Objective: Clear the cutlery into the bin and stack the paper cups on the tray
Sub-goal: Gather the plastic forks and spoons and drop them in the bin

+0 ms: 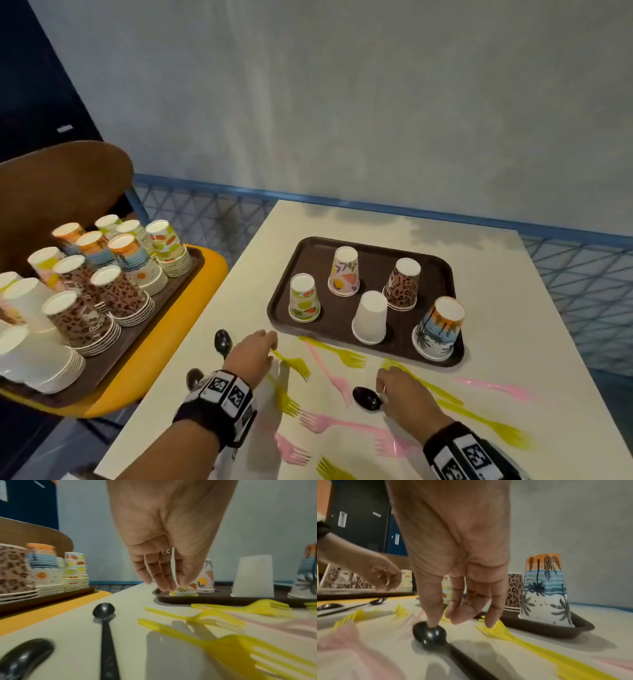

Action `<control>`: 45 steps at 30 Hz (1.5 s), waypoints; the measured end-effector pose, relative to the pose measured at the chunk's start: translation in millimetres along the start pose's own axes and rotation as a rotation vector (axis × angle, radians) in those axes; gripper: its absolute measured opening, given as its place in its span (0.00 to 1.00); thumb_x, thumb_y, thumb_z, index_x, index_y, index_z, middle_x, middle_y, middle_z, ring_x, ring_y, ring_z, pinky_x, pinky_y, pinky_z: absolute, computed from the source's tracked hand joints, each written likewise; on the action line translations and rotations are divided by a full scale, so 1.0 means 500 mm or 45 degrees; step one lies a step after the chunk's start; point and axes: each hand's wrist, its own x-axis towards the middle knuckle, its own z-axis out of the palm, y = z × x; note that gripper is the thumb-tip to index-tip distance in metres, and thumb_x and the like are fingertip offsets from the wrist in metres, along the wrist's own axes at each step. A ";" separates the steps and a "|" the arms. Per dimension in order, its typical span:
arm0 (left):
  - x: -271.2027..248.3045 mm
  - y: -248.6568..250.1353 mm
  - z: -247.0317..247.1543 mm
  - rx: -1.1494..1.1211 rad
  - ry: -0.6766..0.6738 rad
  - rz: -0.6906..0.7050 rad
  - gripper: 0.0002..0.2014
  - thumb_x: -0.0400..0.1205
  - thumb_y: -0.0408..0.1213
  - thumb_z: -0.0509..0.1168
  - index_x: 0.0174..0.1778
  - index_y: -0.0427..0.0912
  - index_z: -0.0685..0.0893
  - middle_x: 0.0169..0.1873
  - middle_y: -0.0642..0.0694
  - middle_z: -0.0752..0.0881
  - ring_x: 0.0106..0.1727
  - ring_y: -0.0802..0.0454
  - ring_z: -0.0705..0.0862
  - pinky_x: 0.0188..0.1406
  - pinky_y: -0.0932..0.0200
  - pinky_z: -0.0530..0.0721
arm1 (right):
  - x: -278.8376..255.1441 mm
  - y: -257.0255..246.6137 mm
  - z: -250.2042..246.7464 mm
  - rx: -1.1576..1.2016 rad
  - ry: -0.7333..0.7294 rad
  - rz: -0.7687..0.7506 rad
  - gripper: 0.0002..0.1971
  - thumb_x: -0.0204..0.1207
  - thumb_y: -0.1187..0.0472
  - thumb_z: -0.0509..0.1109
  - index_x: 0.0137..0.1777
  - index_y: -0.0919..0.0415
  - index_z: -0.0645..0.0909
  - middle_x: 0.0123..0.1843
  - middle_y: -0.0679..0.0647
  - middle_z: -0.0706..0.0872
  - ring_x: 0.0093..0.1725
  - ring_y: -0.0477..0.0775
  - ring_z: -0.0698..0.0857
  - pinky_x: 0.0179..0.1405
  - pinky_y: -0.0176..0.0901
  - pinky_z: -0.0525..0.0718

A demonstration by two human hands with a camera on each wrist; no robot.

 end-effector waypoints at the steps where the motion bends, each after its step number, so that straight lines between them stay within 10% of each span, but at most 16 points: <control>1: 0.012 0.014 0.008 0.062 -0.018 0.013 0.13 0.81 0.30 0.58 0.61 0.43 0.75 0.60 0.43 0.78 0.63 0.43 0.79 0.58 0.51 0.76 | 0.002 0.002 0.002 -0.032 -0.005 -0.011 0.10 0.74 0.65 0.64 0.47 0.51 0.67 0.48 0.51 0.70 0.47 0.55 0.72 0.36 0.44 0.64; 5: 0.047 0.062 0.016 0.377 -0.104 0.121 0.23 0.81 0.25 0.56 0.72 0.39 0.68 0.70 0.38 0.73 0.71 0.39 0.72 0.64 0.48 0.74 | 0.011 0.007 0.008 -0.087 -0.020 -0.013 0.12 0.74 0.66 0.65 0.57 0.60 0.75 0.59 0.58 0.78 0.52 0.60 0.78 0.26 0.31 0.54; 12: 0.080 0.086 0.027 0.514 -0.356 0.070 0.17 0.83 0.28 0.54 0.69 0.36 0.71 0.71 0.34 0.71 0.73 0.36 0.71 0.69 0.44 0.74 | 0.019 0.018 0.014 -0.030 0.044 0.043 0.15 0.76 0.64 0.61 0.32 0.51 0.61 0.31 0.44 0.57 0.46 0.55 0.74 0.23 0.31 0.52; 19: 0.086 0.108 0.006 0.651 -0.095 0.294 0.19 0.83 0.32 0.54 0.71 0.43 0.67 0.67 0.43 0.81 0.70 0.41 0.77 0.69 0.45 0.66 | 0.013 0.014 -0.029 0.042 0.090 0.034 0.06 0.78 0.64 0.59 0.45 0.58 0.78 0.42 0.57 0.76 0.55 0.62 0.82 0.31 0.46 0.65; 22: 0.066 0.128 -0.040 0.335 0.100 0.318 0.17 0.84 0.37 0.54 0.70 0.44 0.67 0.55 0.40 0.86 0.58 0.39 0.84 0.62 0.47 0.72 | 0.018 -0.005 -0.065 0.234 0.226 -0.026 0.09 0.77 0.61 0.63 0.35 0.55 0.75 0.36 0.53 0.75 0.48 0.62 0.81 0.31 0.43 0.65; 26: 0.039 0.147 -0.080 -0.526 0.237 0.113 0.11 0.86 0.40 0.54 0.61 0.39 0.71 0.43 0.31 0.84 0.46 0.31 0.83 0.42 0.47 0.77 | 0.045 -0.056 -0.099 0.539 0.353 -0.126 0.05 0.76 0.62 0.67 0.44 0.63 0.82 0.34 0.53 0.82 0.41 0.55 0.81 0.40 0.38 0.71; 33: 0.023 0.171 -0.030 -1.559 -0.133 -0.322 0.27 0.84 0.60 0.45 0.32 0.44 0.76 0.23 0.49 0.76 0.25 0.55 0.66 0.25 0.62 0.62 | 0.086 -0.147 -0.097 0.858 0.388 -0.273 0.07 0.74 0.64 0.70 0.38 0.57 0.76 0.25 0.42 0.74 0.26 0.36 0.73 0.27 0.18 0.72; 40: -0.004 0.151 0.008 -1.454 -0.177 -0.315 0.31 0.84 0.60 0.42 0.42 0.41 0.82 0.26 0.46 0.78 0.31 0.51 0.77 0.40 0.55 0.74 | 0.088 -0.177 -0.061 0.948 0.345 -0.227 0.07 0.73 0.68 0.69 0.36 0.57 0.78 0.30 0.53 0.82 0.31 0.46 0.84 0.34 0.28 0.77; 45: -0.014 0.115 0.002 -1.462 -0.051 -0.278 0.16 0.84 0.47 0.57 0.33 0.44 0.70 0.25 0.47 0.67 0.21 0.54 0.67 0.23 0.60 0.73 | 0.078 -0.181 -0.061 0.661 0.217 -0.288 0.05 0.71 0.67 0.69 0.45 0.61 0.84 0.39 0.56 0.86 0.41 0.54 0.82 0.38 0.37 0.75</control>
